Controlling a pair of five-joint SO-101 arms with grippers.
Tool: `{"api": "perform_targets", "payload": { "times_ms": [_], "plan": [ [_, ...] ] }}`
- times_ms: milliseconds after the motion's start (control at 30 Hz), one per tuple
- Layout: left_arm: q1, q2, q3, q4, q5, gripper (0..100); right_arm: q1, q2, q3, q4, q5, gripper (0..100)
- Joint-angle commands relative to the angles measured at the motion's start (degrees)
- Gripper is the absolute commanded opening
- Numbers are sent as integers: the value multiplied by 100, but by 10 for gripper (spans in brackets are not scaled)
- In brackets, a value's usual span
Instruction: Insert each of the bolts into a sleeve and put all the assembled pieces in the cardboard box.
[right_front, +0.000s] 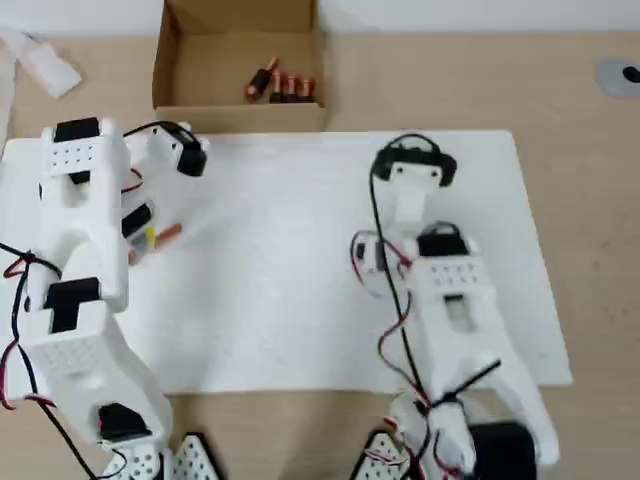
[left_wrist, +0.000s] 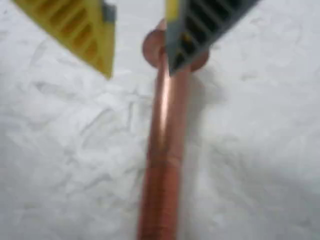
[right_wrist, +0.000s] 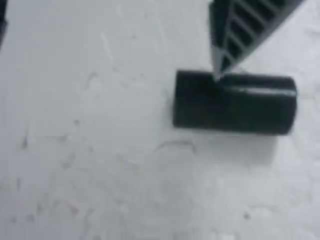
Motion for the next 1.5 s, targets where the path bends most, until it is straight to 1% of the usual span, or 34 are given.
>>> {"api": "perform_targets", "payload": {
  "times_ms": [0, 100, 200, 233, 300, 333, 433, 633, 733, 833, 900, 1100, 1300, 1367, 1467],
  "plan": [
    [35, -127, 9, 62, 9, 82, -303, 400, -1174, 835, 1459, 329],
    [44, -127, 202, 62, 0, 82, -541, 796, -1956, 1705, 2875, 329],
    [35, -127, 290, 62, 26, 82, -690, 1209, -2422, 2171, 4299, 332],
    [35, -127, 299, 62, 35, 82, -725, 1341, -2510, 2277, 4668, 332],
    [35, -127, 290, 62, 79, 81, -734, 1613, -2624, 2391, 5090, 332],
    [35, -127, 264, 62, 229, 81, -708, 1763, -2659, 2391, 5196, 332],
    [88, -136, 202, 9, 941, 81, -699, 2167, -2695, 2400, 5512, 332],
    [26, -136, -237, 9, 2989, 81, -699, 2747, -2756, 2022, 5609, 330],
    [-62, -136, -554, 18, 4158, 81, -699, 2888, -2756, 1829, 5591, 329],
    [-88, -136, -800, 18, 5073, 81, -690, 2958, -2756, 1749, 5600, 329],
    [-44, -136, -835, 9, 5723, 81, -690, 2993, -2765, 1749, 5609, 329],
    [-141, -110, -782, -97, 8193, 81, -690, 3143, -3037, 1758, 5609, 329],
    [-44, -84, -554, -114, 10523, 81, -690, 3442, -3152, 1793, 5653, 329],
    [-44, -84, -510, -105, 11042, 81, -690, 3512, -3152, 1793, 5697, 329],
    [18, -84, -378, -132, 11332, 81, -690, 3538, -3152, 1793, 5697, 329]
  ]
}}
